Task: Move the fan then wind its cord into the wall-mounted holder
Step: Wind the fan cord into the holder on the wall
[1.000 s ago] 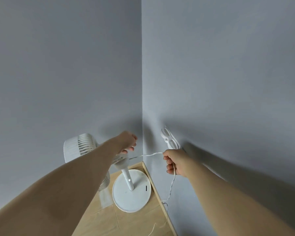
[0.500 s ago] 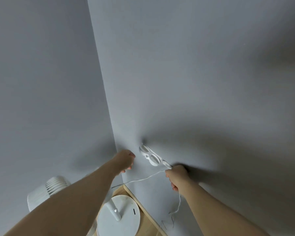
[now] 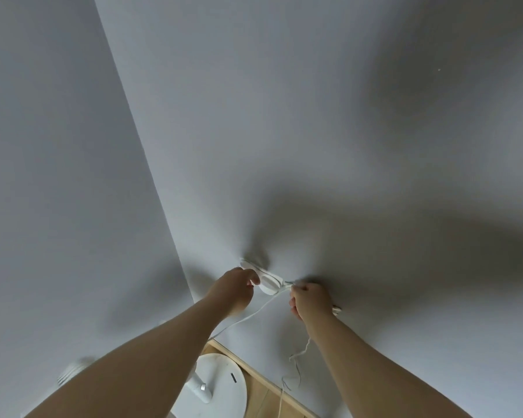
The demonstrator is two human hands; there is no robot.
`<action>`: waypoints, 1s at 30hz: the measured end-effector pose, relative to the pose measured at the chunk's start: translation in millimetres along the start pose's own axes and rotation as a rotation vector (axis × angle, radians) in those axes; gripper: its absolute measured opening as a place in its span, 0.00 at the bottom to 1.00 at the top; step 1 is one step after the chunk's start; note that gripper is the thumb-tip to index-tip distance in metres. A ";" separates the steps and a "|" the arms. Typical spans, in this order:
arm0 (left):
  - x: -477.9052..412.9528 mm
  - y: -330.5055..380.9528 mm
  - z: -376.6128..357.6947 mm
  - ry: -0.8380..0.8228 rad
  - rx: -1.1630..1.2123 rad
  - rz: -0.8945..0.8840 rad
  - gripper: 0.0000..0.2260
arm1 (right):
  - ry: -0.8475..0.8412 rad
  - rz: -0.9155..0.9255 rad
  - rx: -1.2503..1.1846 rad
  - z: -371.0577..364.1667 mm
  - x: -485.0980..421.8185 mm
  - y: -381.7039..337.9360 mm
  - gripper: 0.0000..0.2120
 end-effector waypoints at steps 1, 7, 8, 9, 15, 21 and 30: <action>-0.5 -3.0 0.9 0.003 0.015 0.005 0.15 | 0.016 -0.010 0.009 -1.0 -0.1 0.9 0.16; -1.9 -28.2 5.5 -0.034 0.036 0.029 0.13 | 0.116 -0.185 -0.123 -1.6 0.9 8.6 0.18; -0.6 -38.2 6.9 -0.048 0.030 0.046 0.13 | 0.119 -0.198 -0.135 -3.5 0.7 9.0 0.18; 0.7 -49.1 8.9 -0.054 0.023 0.071 0.13 | 0.121 -0.209 -0.140 -4.9 0.7 9.1 0.18; 5.5 -64.3 17.1 -0.018 0.110 0.101 0.13 | 0.090 -0.272 -0.221 -11.2 4.0 1.1 0.20; 3.8 -33.3 3.7 -0.034 0.182 0.065 0.13 | 0.191 -0.180 -0.215 -5.2 4.7 11.4 0.18; 0.2 -11.2 -16.9 -0.053 0.272 0.166 0.14 | -0.105 -0.291 -0.471 -14.6 5.0 4.7 0.13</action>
Point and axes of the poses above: each hand's wrist, its own x-axis away from the middle knuckle, its own z-axis out of the back of the hand, y = z × x, the point moved 5 cm from there along -x, towards the middle knuckle, and after that the axes turned 5 degrees about -x, right-handed, at the moved point
